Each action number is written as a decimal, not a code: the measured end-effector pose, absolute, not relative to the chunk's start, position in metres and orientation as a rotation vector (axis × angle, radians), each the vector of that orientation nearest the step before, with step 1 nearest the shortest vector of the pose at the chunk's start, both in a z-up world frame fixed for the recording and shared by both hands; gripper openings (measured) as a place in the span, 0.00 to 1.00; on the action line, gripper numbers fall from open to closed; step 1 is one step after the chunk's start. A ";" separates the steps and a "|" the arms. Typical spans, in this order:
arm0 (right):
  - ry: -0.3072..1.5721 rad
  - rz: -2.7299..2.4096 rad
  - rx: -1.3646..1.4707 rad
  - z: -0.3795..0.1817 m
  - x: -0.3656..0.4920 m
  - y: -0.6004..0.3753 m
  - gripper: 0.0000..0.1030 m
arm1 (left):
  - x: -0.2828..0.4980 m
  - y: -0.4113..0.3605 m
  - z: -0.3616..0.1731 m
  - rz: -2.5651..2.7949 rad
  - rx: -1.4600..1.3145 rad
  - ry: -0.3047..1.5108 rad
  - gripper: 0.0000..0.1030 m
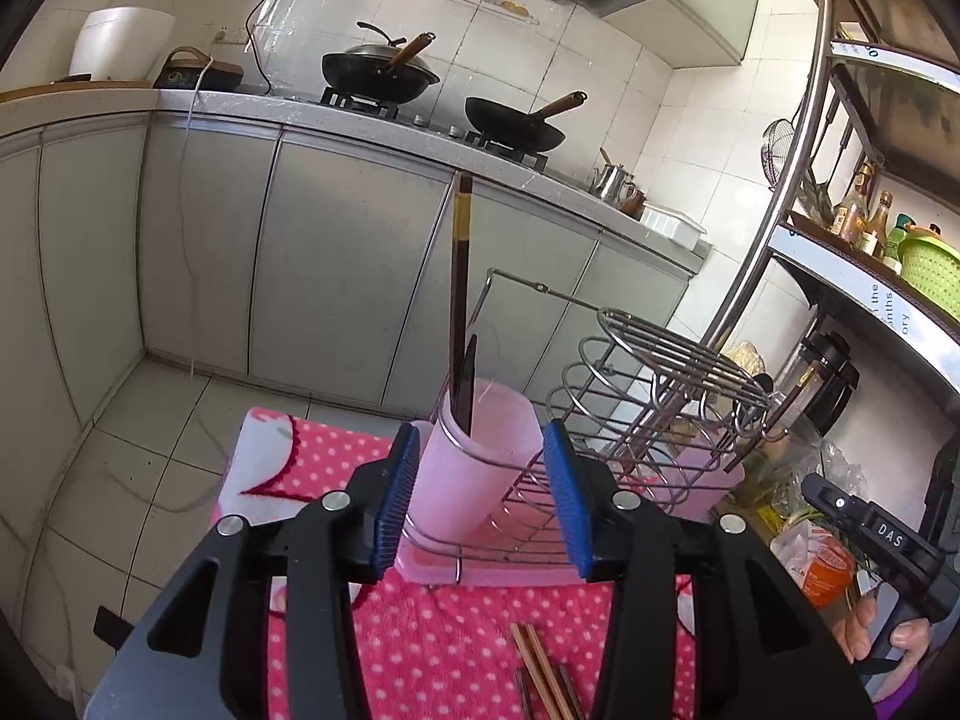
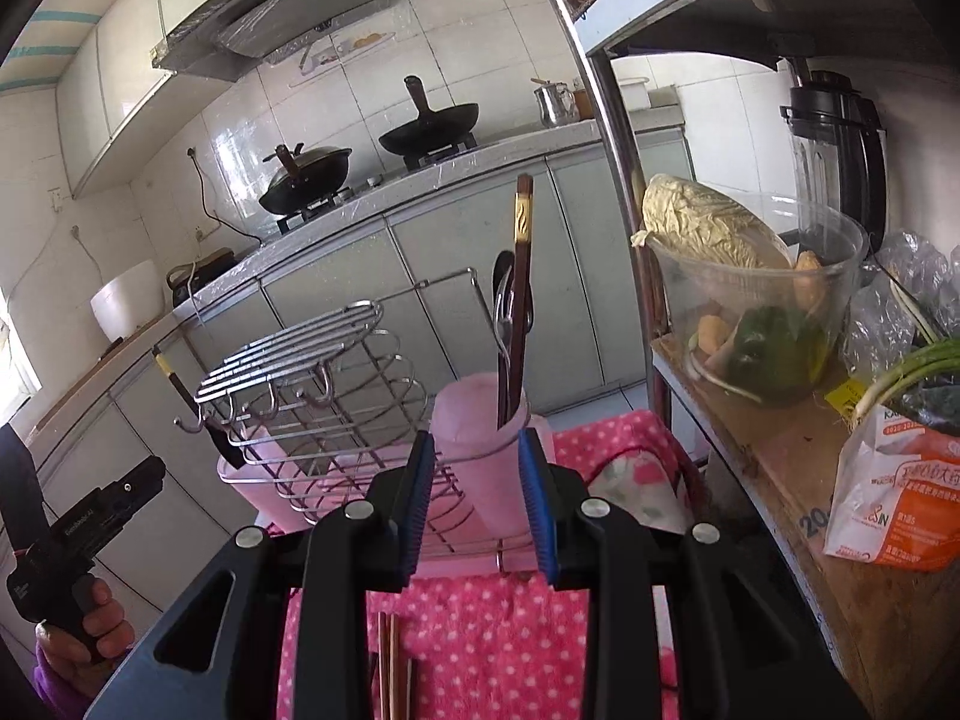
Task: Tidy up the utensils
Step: 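Open both grippers over the pink cup to release the utensils, then lower both grippers to the blanket and grasp a wooden chopstick with each, then lift both held chopsticks up over the pink cup, then open both grippers to drop the chopsticks into the pink cup, then lower both grippers to the blanket and grasp a plain wooden chopstick with each, then raise both held wooden chopsticks high and carry them over the pink cup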
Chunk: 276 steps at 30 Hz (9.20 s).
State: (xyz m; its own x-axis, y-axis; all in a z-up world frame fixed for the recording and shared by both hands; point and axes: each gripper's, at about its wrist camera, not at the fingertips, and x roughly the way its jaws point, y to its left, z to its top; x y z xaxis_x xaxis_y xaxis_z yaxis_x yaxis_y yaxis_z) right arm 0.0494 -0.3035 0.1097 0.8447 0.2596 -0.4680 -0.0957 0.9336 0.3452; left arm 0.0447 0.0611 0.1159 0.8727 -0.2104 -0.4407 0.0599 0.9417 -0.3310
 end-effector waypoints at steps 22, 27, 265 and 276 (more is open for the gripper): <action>0.907 0.319 0.440 0.027 0.038 -0.279 0.22 | 0.031 0.013 0.019 -0.225 -0.291 1.015 0.21; 1.030 0.373 0.511 0.004 0.045 -0.275 0.18 | 0.044 -0.006 -0.003 -0.260 -0.268 1.125 0.16; 1.355 0.421 0.283 -0.070 0.130 -0.164 0.06 | 0.112 0.015 -0.050 -0.166 -0.263 1.342 0.09; 1.165 0.409 0.338 -0.034 0.103 -0.204 0.06 | 0.096 0.024 -0.028 -0.172 -0.229 1.252 0.09</action>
State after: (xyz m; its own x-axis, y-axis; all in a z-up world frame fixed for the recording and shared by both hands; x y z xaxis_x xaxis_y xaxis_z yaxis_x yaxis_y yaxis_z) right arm 0.1031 -0.2039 -0.0339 0.3358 0.4776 -0.8119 -0.1350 0.8774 0.4603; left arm 0.0965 0.0236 -0.0285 0.3054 -0.2534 -0.9179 0.0037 0.9643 -0.2649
